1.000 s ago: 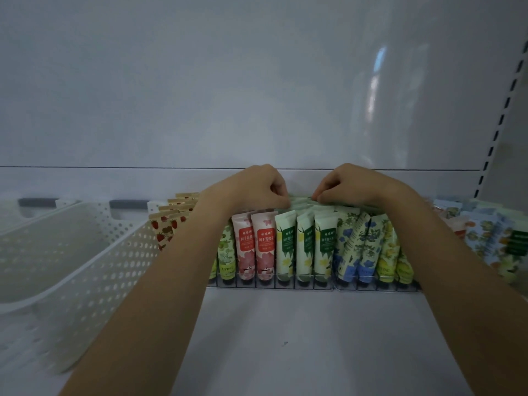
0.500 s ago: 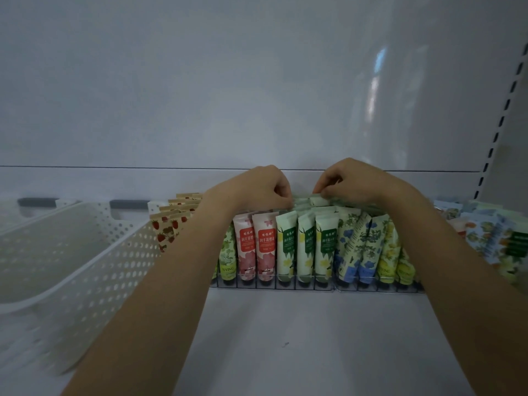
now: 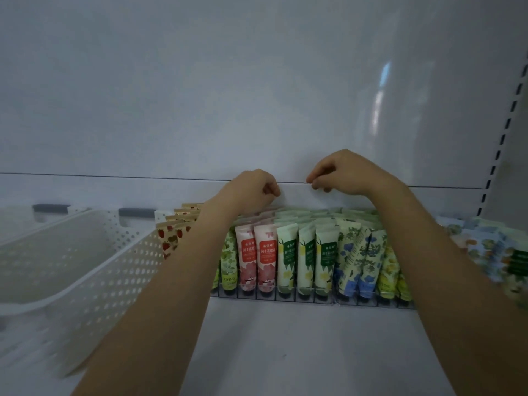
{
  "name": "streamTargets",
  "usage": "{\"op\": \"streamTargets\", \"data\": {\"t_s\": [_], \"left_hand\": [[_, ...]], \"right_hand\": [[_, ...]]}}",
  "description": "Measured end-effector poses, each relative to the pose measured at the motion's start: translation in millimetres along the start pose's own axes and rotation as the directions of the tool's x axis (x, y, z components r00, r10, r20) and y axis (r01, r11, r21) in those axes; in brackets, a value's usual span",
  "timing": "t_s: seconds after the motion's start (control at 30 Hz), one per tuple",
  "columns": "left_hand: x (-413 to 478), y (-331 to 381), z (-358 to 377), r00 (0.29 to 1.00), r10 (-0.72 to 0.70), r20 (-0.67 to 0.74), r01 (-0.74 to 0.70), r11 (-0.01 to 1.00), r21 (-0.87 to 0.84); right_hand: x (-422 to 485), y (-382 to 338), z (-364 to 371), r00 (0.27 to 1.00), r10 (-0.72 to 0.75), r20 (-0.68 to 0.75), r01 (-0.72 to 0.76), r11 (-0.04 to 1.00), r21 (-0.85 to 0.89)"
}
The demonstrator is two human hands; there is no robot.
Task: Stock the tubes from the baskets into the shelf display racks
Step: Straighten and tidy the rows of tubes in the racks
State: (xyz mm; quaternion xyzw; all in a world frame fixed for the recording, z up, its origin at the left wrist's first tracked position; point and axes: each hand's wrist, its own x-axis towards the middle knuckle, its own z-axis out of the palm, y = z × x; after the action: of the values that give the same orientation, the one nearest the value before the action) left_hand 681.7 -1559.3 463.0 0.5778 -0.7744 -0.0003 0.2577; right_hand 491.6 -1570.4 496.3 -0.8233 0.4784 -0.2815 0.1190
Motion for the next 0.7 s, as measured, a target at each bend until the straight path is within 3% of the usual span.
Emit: {"op": "streamTargets", "data": {"t_s": [0.13, 0.33, 0.47, 0.7], "left_hand": [[5.6, 0.8, 1.6, 0.998, -0.059, 0.027, 0.058, 0.998, 0.033], [10.3, 8.3, 12.5, 0.999, 0.023, 0.044, -0.024, 0.999, 0.028], [12.3, 9.4, 11.9, 0.997, 0.045, 0.057, -0.048, 0.997, 0.056], [20.1, 10.5, 15.7, 0.998, 0.038, 0.058, -0.042, 0.997, 0.069]], "right_hand": [[3.1, 3.4, 27.9, 0.989, -0.008, -0.149, 0.006, 1.0, -0.015], [6.7, 1.4, 45.0, 0.997, 0.02, -0.069, -0.034, 0.977, -0.209], [5.7, 1.3, 46.2, 0.999, 0.052, -0.002, -0.051, 0.976, -0.21], [7.5, 0.3, 46.9, 0.999, 0.02, -0.046, -0.031, 0.967, -0.251]]}}
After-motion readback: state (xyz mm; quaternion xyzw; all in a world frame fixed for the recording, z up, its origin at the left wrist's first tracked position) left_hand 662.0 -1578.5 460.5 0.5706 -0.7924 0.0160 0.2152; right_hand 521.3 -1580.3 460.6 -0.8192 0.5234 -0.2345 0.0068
